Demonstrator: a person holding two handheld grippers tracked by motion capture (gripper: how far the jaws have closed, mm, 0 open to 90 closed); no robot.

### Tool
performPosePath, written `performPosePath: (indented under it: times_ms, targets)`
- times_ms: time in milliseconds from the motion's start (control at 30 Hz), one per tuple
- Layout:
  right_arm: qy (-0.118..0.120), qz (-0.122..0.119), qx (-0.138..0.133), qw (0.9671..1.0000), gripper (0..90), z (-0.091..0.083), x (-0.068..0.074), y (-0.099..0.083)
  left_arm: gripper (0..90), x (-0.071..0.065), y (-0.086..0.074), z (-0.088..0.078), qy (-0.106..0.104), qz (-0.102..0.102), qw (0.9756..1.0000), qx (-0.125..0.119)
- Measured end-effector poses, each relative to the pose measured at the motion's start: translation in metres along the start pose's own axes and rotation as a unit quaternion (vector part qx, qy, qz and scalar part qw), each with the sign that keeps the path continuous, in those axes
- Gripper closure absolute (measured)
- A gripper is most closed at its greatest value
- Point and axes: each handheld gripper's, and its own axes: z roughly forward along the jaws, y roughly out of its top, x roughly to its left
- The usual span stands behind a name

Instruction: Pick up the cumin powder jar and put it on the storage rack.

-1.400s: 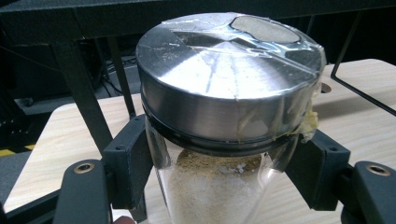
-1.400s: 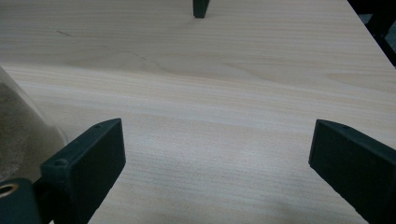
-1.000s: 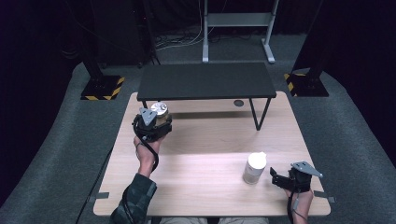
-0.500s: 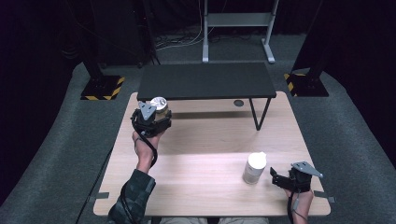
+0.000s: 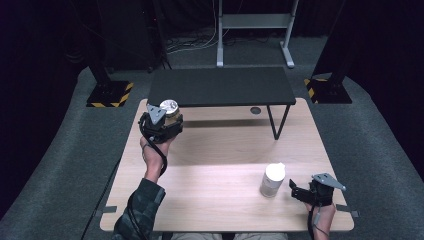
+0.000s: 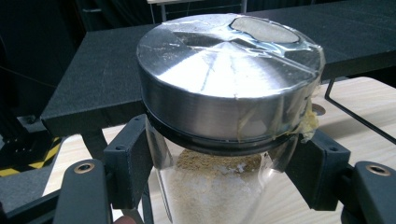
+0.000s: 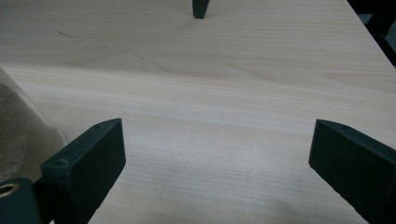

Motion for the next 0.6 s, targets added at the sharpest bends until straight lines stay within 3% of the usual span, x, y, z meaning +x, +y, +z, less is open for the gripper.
performPosePath:
  times_ms: [600]
  targets:
    - [0.000,0.001,0.000,1.0000,2.4,0.000,0.000,0.000,30.1,0.005,0.020,-0.003,-0.006,0.002,1.0000,-0.001]
